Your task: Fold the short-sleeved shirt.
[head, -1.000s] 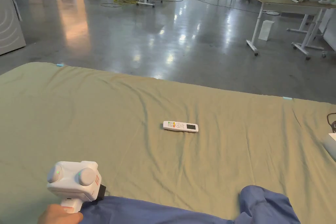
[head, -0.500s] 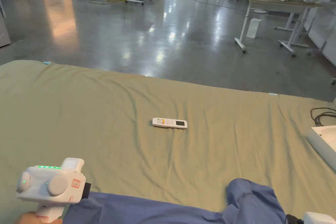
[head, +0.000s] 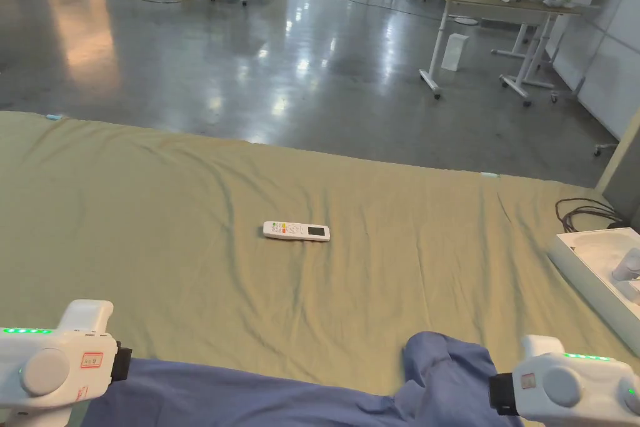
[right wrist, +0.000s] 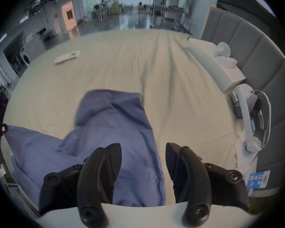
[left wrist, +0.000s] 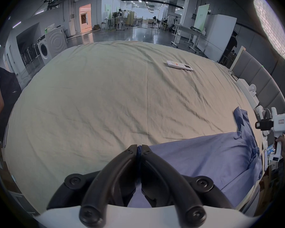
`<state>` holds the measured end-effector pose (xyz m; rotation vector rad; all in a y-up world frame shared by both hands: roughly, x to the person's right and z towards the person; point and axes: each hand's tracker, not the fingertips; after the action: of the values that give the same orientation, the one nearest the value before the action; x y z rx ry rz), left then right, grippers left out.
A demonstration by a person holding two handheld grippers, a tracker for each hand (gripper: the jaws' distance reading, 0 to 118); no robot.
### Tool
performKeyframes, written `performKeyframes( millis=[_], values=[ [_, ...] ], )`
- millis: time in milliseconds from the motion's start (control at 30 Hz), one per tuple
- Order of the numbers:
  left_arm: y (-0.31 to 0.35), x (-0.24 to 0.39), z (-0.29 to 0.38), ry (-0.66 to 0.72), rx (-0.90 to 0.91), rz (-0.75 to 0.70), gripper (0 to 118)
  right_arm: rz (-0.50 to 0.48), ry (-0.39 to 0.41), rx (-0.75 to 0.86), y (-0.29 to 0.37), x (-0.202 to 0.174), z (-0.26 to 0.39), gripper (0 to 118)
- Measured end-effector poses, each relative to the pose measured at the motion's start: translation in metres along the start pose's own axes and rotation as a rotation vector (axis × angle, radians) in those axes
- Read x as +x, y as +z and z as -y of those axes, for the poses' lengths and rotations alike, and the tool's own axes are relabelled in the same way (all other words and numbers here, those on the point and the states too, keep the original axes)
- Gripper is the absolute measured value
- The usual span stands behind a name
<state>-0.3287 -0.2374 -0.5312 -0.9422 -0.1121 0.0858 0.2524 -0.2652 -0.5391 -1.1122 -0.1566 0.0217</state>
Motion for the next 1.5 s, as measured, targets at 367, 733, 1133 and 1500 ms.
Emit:
performKeyframes(
  millis=[367, 733, 1133, 1500],
  values=[
    [-0.002, 0.003, 0.005, -0.001, 0.010, -0.035, 5, -0.024, -0.028, -0.079, -0.044, 0.000, -0.005, 41],
    [0.009, 0.007, 0.012, -0.005, 0.001, -0.021, 5, -0.121, -0.100, 0.075, 0.002, 0.004, 0.009, 0],
    [0.073, -0.010, 0.034, 0.045, 0.090, 0.020, 5, -0.215, -0.119, 0.275, 0.125, 0.027, 0.060, 0],
    [0.140, -0.032, 0.097, 0.060, 0.121, 0.045, 5, -0.192, -0.089, 0.327, 0.199, 0.041, 0.150, 0]
  ],
)
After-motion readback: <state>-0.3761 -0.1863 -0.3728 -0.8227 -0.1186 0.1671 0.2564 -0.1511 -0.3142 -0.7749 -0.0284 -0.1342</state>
